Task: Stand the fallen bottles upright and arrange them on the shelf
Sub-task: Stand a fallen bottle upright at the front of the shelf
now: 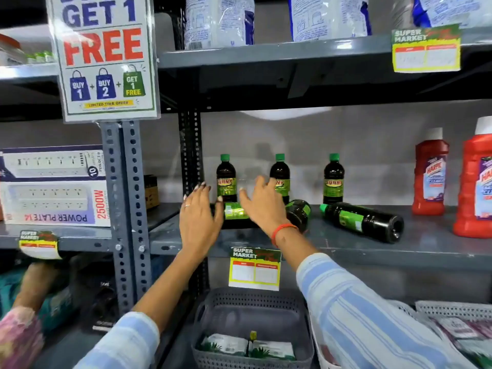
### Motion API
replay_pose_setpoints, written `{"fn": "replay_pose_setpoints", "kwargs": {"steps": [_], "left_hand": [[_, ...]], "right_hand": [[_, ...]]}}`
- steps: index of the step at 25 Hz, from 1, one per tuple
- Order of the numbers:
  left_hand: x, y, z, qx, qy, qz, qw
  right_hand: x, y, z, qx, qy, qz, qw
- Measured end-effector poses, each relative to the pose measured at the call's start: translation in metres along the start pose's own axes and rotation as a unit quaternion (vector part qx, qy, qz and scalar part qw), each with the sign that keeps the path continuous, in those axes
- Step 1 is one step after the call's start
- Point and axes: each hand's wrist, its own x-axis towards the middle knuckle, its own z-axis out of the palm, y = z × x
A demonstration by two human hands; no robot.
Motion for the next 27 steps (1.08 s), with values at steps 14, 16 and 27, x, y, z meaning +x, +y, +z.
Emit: {"fn": "replay_pose_setpoints", "kwargs": {"steps": [14,16,27], "left_hand": [[-0.033,-0.074,0.007,0.147,-0.138,0.007,0.980],[-0.033,-0.073,0.007,0.138,-0.133,0.004,0.982],[-0.037,-0.075,0.008,0.138,-0.113,0.016,0.984]], "right_hand": [[0.054,-0.016,0.074,-0.080,-0.228,0.274,0.931],[0.055,-0.017,0.076,-0.039,-0.235,0.297,0.925],[0.037,-0.033,0.095,-0.101,-0.008,-0.153,0.983]]}}
